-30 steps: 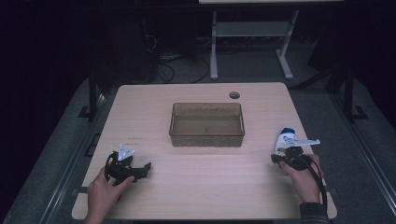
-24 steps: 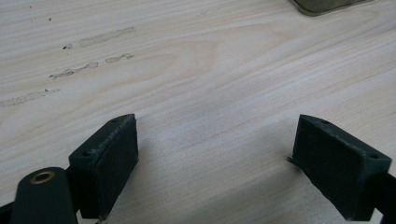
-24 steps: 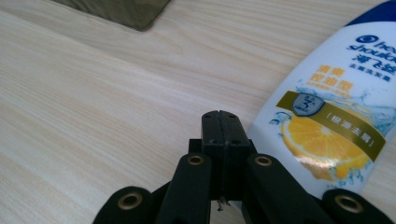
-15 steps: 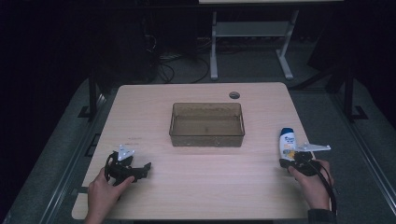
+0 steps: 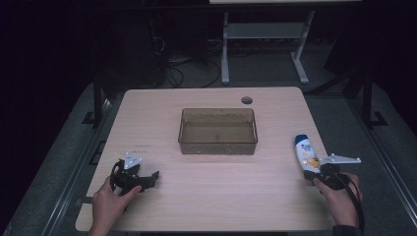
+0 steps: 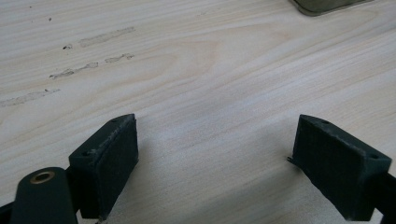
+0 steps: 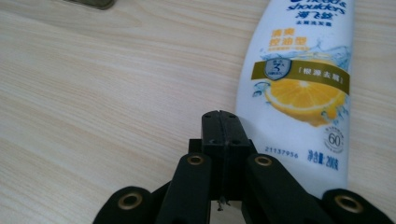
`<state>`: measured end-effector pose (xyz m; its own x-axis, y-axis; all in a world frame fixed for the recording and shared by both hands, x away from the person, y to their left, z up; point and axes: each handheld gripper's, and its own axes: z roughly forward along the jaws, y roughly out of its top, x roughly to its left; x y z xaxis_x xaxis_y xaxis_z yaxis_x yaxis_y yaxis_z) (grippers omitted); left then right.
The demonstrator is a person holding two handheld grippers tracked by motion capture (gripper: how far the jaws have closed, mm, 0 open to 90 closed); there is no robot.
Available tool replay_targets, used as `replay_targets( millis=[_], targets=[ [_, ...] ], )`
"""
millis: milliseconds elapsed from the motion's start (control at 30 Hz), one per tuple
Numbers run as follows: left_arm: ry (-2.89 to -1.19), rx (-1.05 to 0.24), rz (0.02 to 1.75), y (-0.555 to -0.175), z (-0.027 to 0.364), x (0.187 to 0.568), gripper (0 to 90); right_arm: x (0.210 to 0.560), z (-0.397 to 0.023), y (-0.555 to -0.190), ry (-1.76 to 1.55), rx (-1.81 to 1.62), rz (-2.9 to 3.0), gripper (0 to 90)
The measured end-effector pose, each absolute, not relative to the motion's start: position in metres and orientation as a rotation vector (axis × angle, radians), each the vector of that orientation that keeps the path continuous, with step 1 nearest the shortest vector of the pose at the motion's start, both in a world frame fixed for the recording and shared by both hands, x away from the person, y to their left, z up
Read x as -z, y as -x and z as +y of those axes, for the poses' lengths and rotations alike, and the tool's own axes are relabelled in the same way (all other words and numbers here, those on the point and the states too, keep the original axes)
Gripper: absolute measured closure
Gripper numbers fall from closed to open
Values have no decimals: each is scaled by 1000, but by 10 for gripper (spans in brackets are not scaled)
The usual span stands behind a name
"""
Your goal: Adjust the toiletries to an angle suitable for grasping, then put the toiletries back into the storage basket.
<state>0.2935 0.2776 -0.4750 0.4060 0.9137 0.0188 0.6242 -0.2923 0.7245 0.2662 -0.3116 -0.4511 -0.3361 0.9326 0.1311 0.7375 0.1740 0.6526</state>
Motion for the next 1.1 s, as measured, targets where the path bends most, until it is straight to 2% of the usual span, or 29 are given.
replay_targets(
  millis=[733, 1100],
  targets=[
    [-2022, -582, 1305, -293, 277, 475, 131, 447, -320, -259, -1594, -956, 2130, 897],
    [-2025, -582, 1304, -293, 278, 475, 131, 438, -310, -265, -1546, -979, 2138, 723]
  ],
)
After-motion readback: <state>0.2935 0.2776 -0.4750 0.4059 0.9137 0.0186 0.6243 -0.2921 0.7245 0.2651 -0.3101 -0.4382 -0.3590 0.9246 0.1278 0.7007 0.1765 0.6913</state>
